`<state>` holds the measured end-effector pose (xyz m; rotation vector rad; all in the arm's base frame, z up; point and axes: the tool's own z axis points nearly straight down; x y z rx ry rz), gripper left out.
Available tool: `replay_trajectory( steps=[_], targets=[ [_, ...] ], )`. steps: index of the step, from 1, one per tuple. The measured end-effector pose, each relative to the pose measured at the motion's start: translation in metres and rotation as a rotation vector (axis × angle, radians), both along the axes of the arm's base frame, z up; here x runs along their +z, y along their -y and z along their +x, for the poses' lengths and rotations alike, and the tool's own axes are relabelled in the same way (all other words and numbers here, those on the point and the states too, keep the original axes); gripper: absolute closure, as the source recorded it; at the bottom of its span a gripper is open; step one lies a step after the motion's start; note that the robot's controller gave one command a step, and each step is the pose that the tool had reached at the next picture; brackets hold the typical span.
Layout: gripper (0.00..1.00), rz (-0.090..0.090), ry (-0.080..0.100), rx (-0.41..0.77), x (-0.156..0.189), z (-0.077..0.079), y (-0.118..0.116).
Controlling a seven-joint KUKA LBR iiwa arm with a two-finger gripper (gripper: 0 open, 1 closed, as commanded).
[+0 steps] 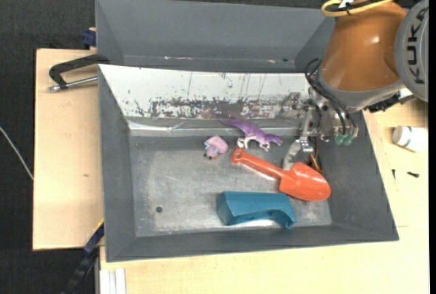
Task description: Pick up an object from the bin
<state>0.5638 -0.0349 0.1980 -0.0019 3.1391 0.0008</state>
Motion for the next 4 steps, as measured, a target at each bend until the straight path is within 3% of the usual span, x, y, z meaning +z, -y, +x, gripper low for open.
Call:
replay_trajectory(
  steps=[1,2,3,4],
  targets=[
    [0.00,0.000,0.000,0.000,0.000,0.000,0.000],
    [0.00,-0.001,0.008,0.013,-0.041,-0.004,0.000],
    [0.00,0.001,0.013,-0.083,-0.088,-0.021,0.015],
    [0.00,0.000,0.008,-0.091,-0.091,-0.021,0.014]
  ],
)
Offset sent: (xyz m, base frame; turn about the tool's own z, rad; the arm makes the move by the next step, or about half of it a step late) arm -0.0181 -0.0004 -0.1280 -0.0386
